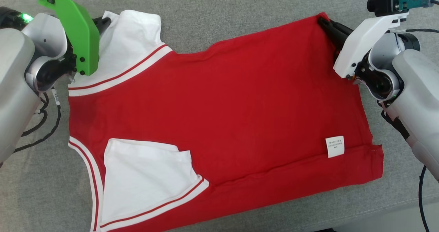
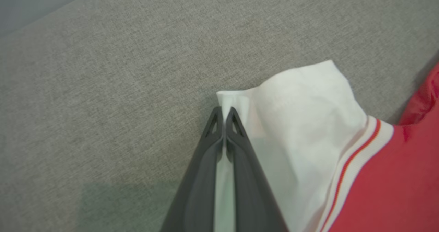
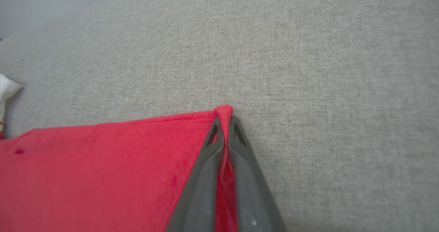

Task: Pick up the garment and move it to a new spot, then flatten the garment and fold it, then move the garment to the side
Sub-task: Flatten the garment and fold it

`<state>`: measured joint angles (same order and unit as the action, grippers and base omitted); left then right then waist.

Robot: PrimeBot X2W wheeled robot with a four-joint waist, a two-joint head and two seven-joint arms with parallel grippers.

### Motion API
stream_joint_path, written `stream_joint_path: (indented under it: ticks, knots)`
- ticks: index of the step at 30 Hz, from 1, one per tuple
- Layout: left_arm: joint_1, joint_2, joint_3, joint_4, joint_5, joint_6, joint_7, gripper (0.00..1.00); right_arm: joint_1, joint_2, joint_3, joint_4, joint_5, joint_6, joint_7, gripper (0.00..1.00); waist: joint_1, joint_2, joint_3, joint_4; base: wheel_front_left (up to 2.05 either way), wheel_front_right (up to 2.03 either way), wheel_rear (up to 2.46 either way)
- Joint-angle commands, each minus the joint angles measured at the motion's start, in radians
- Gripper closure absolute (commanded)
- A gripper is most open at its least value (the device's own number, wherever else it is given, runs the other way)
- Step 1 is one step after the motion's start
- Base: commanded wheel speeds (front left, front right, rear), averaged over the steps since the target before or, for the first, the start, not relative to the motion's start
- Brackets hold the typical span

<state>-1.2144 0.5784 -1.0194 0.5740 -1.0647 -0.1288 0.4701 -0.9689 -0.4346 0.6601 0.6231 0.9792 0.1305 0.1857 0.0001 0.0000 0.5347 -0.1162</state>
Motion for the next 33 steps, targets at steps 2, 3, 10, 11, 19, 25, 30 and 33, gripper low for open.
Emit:
stream_joint_path:
  ticks: [2, 3, 10, 11, 19, 25, 30, 33]
  knots:
    - [-0.015, 0.012, -0.001, 0.016, -0.01, -0.002, -0.027, 1.0, 0.012, -0.004, 0.013, 0.015, 0.018, 0.0, -0.021, 1.0, -0.0001, 0.0, -0.027, 0.007, 0.0, 0.0, 0.0]
    - [-0.014, 0.015, 0.002, 0.026, -0.01, -0.002, -0.041, 1.0, 0.014, -0.007, 0.016, 0.02, 0.025, 0.0, -0.031, 1.0, -0.0001, 0.0, -0.038, 0.009, 0.0, 0.0, 0.0]
    - [0.021, 0.035, -0.004, 0.056, -0.025, 0.0, -0.099, 1.0, 0.028, -0.017, 0.026, 0.064, 0.044, 0.0, -0.098, 1.0, -0.0001, 0.0, -0.106, 0.029, 0.0, 0.0, 0.0]
    - [0.026, 0.039, -0.004, 0.054, -0.032, 0.0, -0.104, 1.0, 0.031, -0.016, 0.029, 0.07, 0.048, 0.0, -0.107, 1.0, -0.0001, 0.0, -0.116, 0.032, 0.0, 0.0, 0.0]
    - [0.082, 0.081, -0.015, -0.013, -0.114, 0.0, -0.087, 1.0, 0.061, -0.024, 0.066, 0.094, 0.088, 0.0, -0.116, 1.0, -0.0001, 0.0, -0.2, 0.049, 0.0, 0.0, 0.0]
    - [0.119, 0.133, -0.019, -0.026, -0.138, 0.0, -0.095, 1.0, 0.085, -0.045, 0.09, 0.117, 0.111, 0.0, -0.115, 1.0, -0.0001, 0.0, -0.253, 0.055, 0.0, 0.0, 0.0]
    - [0.153, 0.153, -0.025, -0.048, -0.163, 0.0, -0.095, 1.0, 0.102, -0.053, 0.105, 0.14, 0.131, -0.001, -0.107, 1.0, -0.0001, 0.0, -0.281, 0.058, 0.0, 0.0, 0.0]
    - [0.17, 0.167, -0.036, -0.091, -0.185, 0.0, -0.075, 1.0, 0.11, -0.056, 0.121, 0.136, 0.145, 0.0, -0.092, 1.0, -0.0001, 0.0, -0.294, 0.058, 0.0, 0.0, 0.0]
